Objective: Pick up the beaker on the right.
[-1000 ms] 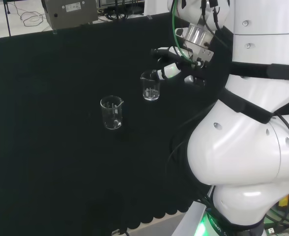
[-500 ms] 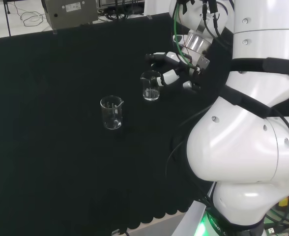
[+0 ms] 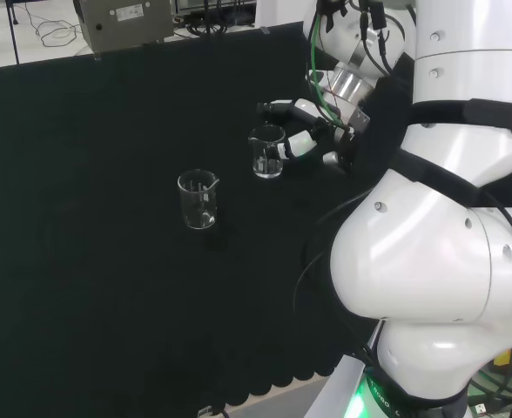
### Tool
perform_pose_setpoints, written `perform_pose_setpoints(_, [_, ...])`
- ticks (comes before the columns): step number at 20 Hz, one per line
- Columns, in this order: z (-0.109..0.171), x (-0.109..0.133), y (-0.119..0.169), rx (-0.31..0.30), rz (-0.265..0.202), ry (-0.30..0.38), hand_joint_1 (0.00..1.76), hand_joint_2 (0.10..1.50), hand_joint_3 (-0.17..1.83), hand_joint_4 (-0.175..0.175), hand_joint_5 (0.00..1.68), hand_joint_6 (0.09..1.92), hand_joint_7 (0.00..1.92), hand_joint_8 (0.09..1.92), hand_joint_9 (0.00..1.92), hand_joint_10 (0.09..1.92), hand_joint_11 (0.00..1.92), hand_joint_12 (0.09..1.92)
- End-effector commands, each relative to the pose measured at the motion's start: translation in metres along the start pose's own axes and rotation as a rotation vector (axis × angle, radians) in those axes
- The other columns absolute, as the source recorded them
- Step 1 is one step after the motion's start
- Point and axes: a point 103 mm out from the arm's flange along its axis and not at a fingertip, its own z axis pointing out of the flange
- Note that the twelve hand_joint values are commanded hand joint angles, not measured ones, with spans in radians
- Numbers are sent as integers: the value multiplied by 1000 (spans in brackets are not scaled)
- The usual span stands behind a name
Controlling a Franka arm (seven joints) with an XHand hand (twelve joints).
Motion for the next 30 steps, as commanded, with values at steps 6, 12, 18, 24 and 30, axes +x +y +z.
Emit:
perform_pose_setpoints(6, [13,-1,5,-38,-28,59,957,469,699,-13,573,116,416,641,496,584,48,1375])
perform_pose_setpoints(12, [19,-5,9,-48,-25,78,967,474,699,-13,547,225,430,648,532,554,63,1368])
perform_pose_setpoints(18, [20,-8,11,-77,-31,122,1026,476,715,-10,489,731,522,682,621,541,106,1359])
perform_pose_setpoints(24, [29,-8,13,-79,-20,148,1055,477,723,-11,497,864,553,704,653,545,128,1358])
perform_pose_setpoints(30, [34,-12,13,-100,-1,172,1073,475,740,-11,489,887,548,712,657,547,138,1354])
